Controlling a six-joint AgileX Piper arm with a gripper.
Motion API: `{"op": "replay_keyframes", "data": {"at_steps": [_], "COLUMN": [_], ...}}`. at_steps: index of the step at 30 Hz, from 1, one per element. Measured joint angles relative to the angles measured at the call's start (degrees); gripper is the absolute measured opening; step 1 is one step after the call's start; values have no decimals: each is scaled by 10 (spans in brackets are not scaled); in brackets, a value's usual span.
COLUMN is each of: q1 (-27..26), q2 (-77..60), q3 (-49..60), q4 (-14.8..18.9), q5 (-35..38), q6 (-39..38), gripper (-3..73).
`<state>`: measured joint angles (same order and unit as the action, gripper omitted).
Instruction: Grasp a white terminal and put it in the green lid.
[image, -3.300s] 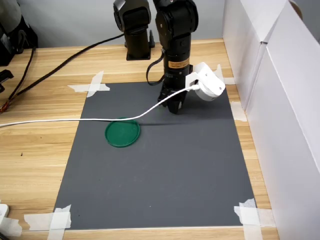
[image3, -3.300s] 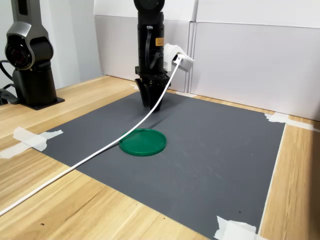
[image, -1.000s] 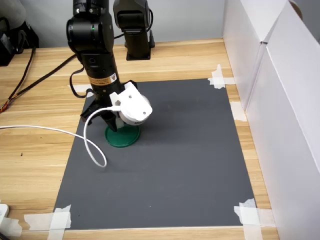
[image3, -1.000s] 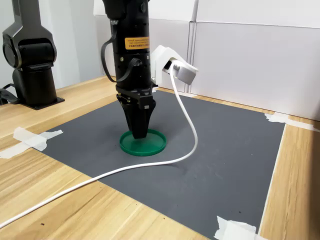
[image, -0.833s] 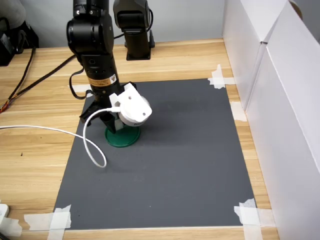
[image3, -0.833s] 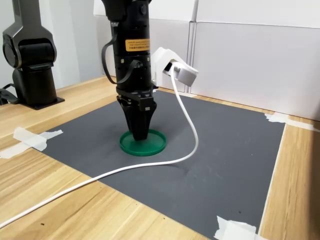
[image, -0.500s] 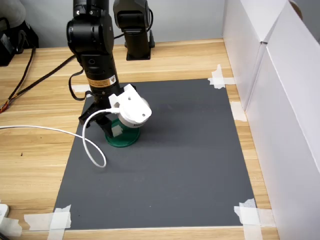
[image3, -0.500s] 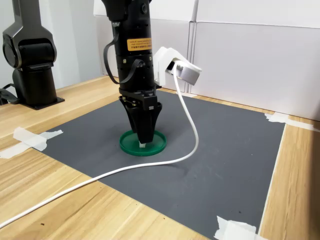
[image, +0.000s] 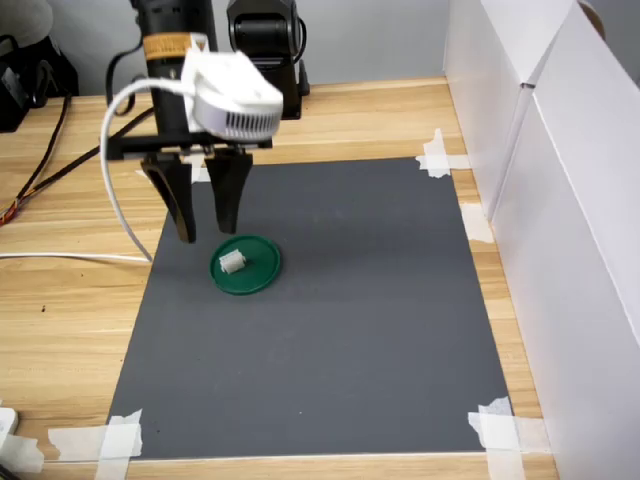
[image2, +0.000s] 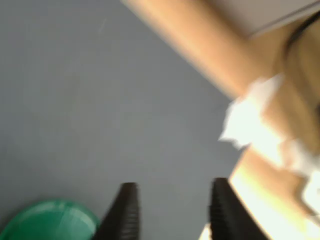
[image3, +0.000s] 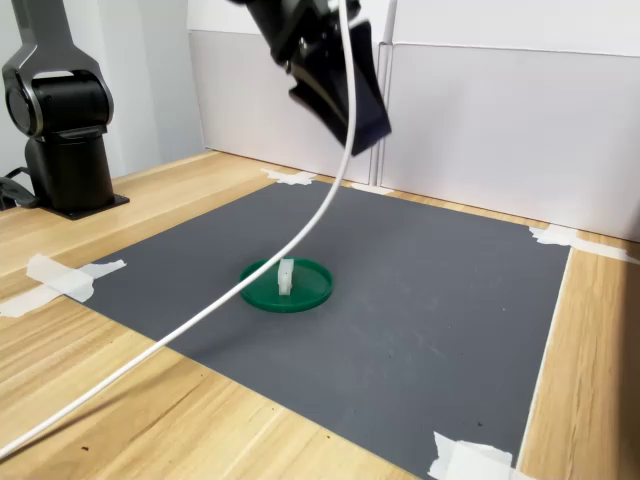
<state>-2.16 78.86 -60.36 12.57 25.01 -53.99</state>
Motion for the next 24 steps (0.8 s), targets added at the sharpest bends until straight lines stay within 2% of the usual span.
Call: {"op": "replay_keyframes", "data": {"at_steps": [3,6,8,12,15,19,24], "q1": [0,0,0,0,0,0,0], "q2": [-51,-109,-148,-236,-301,-383,-479], "q3": [2,4,4,8,40,128,258], "q4": [25,29,22,-7,-16,-16,-16], "q5": [-26,-58,-76,-86,-97,-122,-158], "q6": [13,60,111,225,293,348,362], "gripper": [173,51,11,-12,-13,-13,-13]}}
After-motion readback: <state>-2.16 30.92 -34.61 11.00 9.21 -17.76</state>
